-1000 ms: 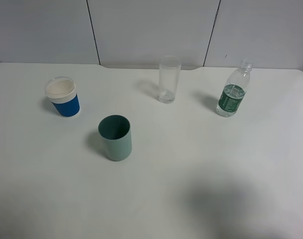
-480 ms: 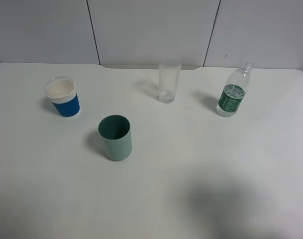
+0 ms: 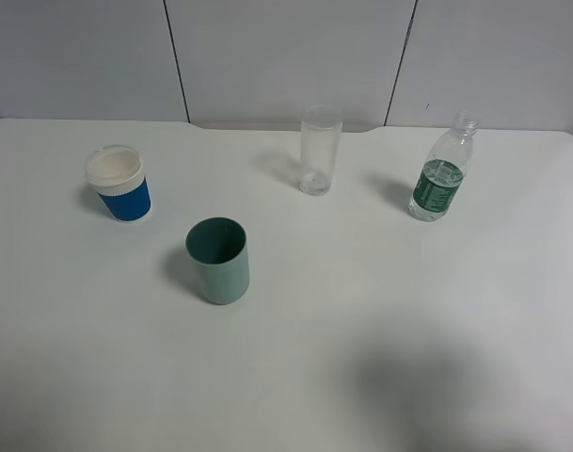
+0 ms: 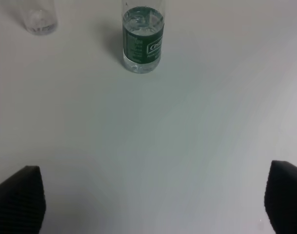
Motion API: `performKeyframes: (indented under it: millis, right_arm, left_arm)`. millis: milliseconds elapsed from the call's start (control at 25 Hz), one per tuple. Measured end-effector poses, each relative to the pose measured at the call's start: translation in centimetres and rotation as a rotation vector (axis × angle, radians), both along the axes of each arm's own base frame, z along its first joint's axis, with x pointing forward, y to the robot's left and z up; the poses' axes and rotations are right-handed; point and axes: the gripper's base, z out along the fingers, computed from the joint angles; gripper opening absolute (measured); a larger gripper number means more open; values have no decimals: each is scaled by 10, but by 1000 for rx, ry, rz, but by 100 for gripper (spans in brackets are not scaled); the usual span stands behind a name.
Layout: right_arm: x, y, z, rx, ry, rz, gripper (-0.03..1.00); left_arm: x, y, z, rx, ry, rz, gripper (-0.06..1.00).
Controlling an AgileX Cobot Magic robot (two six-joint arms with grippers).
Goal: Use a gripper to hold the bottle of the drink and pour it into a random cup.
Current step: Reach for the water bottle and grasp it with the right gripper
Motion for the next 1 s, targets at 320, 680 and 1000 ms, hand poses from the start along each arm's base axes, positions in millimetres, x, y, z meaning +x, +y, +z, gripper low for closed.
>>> performKeyframes:
  millis: [320, 680, 1000]
  right_arm:
    - [0, 0, 0, 1, 0, 1, 89]
    - [0, 2, 0, 19, -1, 12, 89]
    - [1, 5, 5, 70, -25, 24, 88]
  left_arm:
    - [0, 0, 0, 0, 0, 0, 99]
    - [0, 0, 0, 0, 0, 0, 99]
    - [0, 0, 0, 0, 0, 0, 99]
